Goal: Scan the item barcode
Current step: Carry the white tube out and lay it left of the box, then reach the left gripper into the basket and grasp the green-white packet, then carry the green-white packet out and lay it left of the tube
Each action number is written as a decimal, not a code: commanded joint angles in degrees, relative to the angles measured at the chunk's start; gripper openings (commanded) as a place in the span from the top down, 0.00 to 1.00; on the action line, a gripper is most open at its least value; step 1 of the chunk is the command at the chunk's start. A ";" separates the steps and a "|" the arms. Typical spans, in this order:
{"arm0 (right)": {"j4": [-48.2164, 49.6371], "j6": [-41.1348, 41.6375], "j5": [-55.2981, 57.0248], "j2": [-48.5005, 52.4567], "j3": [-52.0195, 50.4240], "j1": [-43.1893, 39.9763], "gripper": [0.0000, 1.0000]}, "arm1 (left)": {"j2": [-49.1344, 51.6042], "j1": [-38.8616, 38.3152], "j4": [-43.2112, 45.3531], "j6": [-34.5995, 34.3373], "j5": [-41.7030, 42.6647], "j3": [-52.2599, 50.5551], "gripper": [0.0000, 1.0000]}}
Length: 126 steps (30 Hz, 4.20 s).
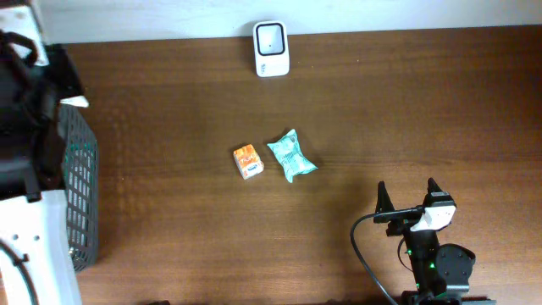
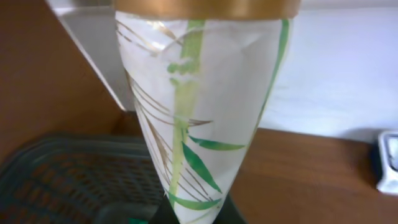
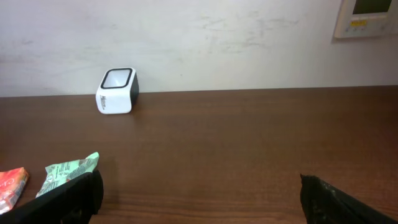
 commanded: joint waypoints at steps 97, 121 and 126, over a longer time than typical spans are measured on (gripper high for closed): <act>-0.26 -0.37 -0.55 -0.35 -0.26 -0.37 0.02 | 37.97 35.54 -12.04 10.88 19.21 -0.31 1.00; -0.26 -0.37 -0.55 -0.35 -0.26 -0.37 0.02 | 12.17 -0.48 -19.43 -14.43 17.88 15.43 1.00; -0.26 -0.37 -0.55 -0.35 -0.26 -0.37 0.01 | 24.76 -5.66 -25.68 -14.45 15.17 11.30 1.00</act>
